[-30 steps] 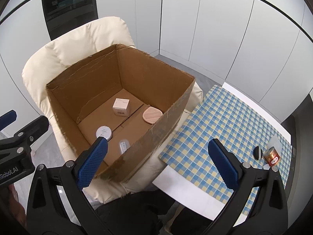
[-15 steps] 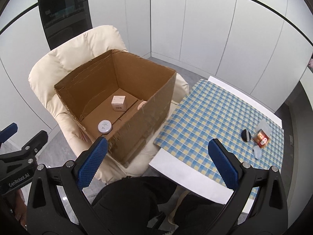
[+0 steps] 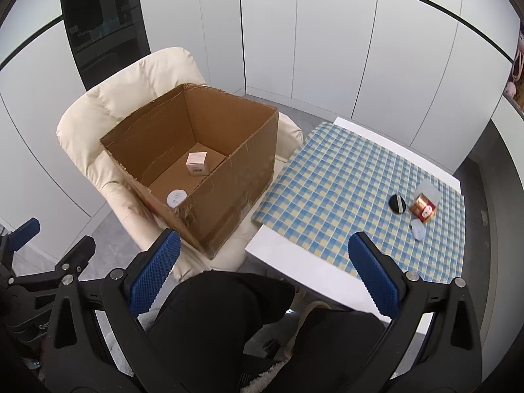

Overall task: Organize objects
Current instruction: 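Move both open tools back toward the checked table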

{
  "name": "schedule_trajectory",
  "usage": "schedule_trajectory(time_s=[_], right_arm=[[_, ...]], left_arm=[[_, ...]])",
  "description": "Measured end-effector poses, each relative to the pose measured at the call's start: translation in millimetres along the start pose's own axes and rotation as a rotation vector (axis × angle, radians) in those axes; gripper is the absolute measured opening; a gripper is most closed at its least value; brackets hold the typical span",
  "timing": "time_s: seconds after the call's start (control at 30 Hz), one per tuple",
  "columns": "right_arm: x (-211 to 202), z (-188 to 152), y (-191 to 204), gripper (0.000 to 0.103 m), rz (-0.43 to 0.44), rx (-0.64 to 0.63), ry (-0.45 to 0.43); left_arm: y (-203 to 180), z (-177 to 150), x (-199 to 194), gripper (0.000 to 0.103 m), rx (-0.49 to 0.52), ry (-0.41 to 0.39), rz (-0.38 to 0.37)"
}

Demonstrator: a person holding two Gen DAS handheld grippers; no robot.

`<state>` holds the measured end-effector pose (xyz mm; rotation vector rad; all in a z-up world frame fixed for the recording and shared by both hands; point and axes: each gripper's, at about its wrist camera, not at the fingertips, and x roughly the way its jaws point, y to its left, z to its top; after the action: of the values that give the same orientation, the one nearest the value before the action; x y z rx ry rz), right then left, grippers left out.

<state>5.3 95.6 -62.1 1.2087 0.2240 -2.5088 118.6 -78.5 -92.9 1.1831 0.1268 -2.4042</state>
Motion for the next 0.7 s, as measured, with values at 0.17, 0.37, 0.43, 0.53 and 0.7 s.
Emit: schedule_trajectory(time_s=[0.17, 0.37, 0.43, 0.53, 0.7], right_arm=[[-15.3, -12.2, -4.7, 0.103, -0.001, 0.002, -0.004], [-25.5, -27.1, -1.9, 0.103, -0.011, -0.015, 0.005], [-30.0, -31.4, -1.1, 0.103, -0.015, -0.018, 0.002], [-36.8, -37.0, -0.6, 0.103, -0.014, -0.022, -0.002], [-48.6, -44.2, 2.3, 0.103, -0.012, -0.030, -0.009]], left_arm=[[1.9, -5.1, -8.1, 0.102, -0.004, 0.001, -0.012], [3.5, -8.9, -19.3, 0.102, -0.012, -0.012, -0.012], [5.3, -10.2, -22.2, 0.102, -0.015, -0.013, -0.017], [6.1, -12.5, -28.6, 0.102, -0.016, -0.020, -0.026], [7.0, -18.1, -40.1, 0.102, -0.014, -0.032, -0.042]])
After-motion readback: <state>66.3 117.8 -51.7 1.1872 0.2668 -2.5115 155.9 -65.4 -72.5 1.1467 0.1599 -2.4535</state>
